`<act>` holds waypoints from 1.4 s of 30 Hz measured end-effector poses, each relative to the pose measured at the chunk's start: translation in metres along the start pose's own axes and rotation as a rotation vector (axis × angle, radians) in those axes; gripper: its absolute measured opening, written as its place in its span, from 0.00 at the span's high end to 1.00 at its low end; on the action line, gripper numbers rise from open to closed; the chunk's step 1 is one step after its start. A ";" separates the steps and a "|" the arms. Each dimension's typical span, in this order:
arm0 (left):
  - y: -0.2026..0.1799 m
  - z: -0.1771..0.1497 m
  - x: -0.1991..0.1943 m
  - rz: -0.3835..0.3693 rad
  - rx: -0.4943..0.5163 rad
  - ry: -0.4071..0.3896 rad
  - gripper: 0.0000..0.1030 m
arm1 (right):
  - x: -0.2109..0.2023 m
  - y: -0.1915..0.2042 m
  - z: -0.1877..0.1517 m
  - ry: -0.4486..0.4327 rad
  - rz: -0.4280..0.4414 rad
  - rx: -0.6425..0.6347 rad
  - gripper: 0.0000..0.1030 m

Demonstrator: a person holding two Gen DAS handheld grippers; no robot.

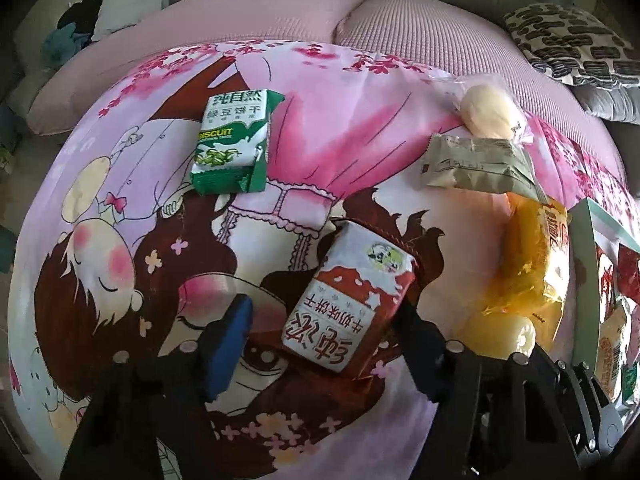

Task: Organize snacks
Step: 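Grasp the red milk-biscuit packet with the left tool while the right tool grasps the white cake cup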

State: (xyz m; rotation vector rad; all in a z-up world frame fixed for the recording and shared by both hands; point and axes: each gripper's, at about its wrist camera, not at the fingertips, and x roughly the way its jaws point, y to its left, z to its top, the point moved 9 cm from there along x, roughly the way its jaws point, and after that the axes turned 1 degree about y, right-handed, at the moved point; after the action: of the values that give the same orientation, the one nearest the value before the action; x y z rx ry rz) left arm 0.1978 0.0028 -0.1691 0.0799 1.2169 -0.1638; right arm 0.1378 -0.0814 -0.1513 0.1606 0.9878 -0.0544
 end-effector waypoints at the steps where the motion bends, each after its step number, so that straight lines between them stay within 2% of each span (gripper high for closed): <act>1: 0.002 0.001 -0.001 -0.002 -0.010 -0.001 0.39 | 0.000 0.000 0.000 0.001 0.000 0.000 0.51; 2: 0.004 0.001 -0.003 -0.002 -0.019 -0.005 0.42 | 0.000 0.000 0.000 0.001 0.000 0.001 0.51; 4: 0.011 0.002 -0.005 0.004 -0.039 -0.009 0.57 | 0.000 0.001 0.000 0.001 0.000 0.003 0.51; 6: 0.017 0.001 -0.008 0.018 -0.055 -0.007 0.58 | 0.000 0.001 0.000 0.001 -0.002 0.002 0.51; 12: 0.031 0.001 -0.011 0.035 -0.097 -0.001 0.59 | -0.002 0.006 0.000 0.005 -0.012 -0.027 0.52; 22: 0.039 0.004 -0.022 0.038 -0.132 -0.023 0.59 | -0.012 0.026 -0.005 0.013 0.069 -0.039 0.52; 42: 0.054 0.017 -0.062 0.041 -0.173 -0.118 0.59 | -0.066 0.048 0.014 -0.092 0.129 -0.061 0.53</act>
State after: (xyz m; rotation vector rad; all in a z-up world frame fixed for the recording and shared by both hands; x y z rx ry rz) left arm 0.2021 0.0583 -0.1066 -0.0551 1.1068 -0.0259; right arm 0.1186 -0.0376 -0.0838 0.1637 0.8843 0.0858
